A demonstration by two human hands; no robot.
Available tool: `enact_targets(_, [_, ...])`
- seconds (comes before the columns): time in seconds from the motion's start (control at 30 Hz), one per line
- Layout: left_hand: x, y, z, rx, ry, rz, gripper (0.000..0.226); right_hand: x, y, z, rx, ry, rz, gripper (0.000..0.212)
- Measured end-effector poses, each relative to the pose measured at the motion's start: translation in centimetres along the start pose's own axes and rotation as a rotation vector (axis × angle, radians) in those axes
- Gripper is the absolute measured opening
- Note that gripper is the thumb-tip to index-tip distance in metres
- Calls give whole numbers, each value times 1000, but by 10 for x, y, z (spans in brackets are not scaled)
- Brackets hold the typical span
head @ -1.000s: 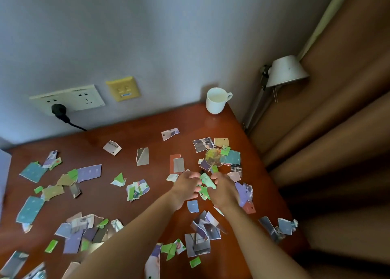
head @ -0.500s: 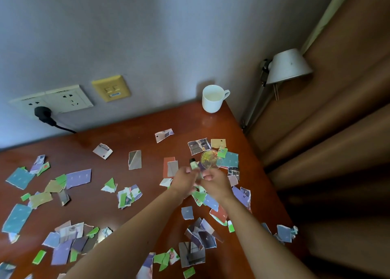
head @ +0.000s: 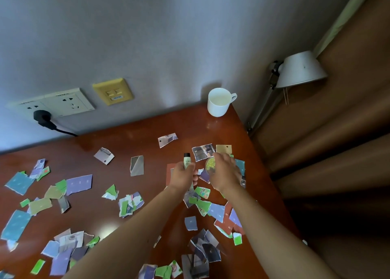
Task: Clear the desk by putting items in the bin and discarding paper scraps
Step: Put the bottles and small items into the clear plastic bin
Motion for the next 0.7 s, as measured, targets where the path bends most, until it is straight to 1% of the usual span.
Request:
enact_targets(0.1, [2,0,4,5,10,1,17,-3,-4,2,-8,7,-88,74])
enact_targets(0.23, [5,0,7,22,15,19,19,-3,4,3,-110,13,-150,68])
enact_targets(0.3, [6,0,8,33,23,29,19,1,10,3,-148,22,-179,61])
enact_targets(0.37, [6,2,7,39,24,18,18,3,15,2,-146,19,-144,47])
enact_targets(0.47, [2,8,0,33,20,-22,18,7,13,-4,-75,17,7,27])
enact_targets(0.57, [-2,18,-14,23,1,-70,15,18,11,-17,-3,32,267,13])
enact_targets(0.63, [-7,27,-27,14,-43,-121,12,30,16,-29,-8,27,443,8])
enact_targets(0.7, [-11,41,-42,-13,-93,-172,11,46,19,-41,3,22,599,9])
Point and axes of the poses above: each hand's wrist, its own z-axis towards the middle knuckle, its own y-axis out of the back of the hand, x = y × z, the point moved 6 cm from there along z, towards the middle knuckle, and after that the axes turned 10 degrees about x, right-handed, at the moved point
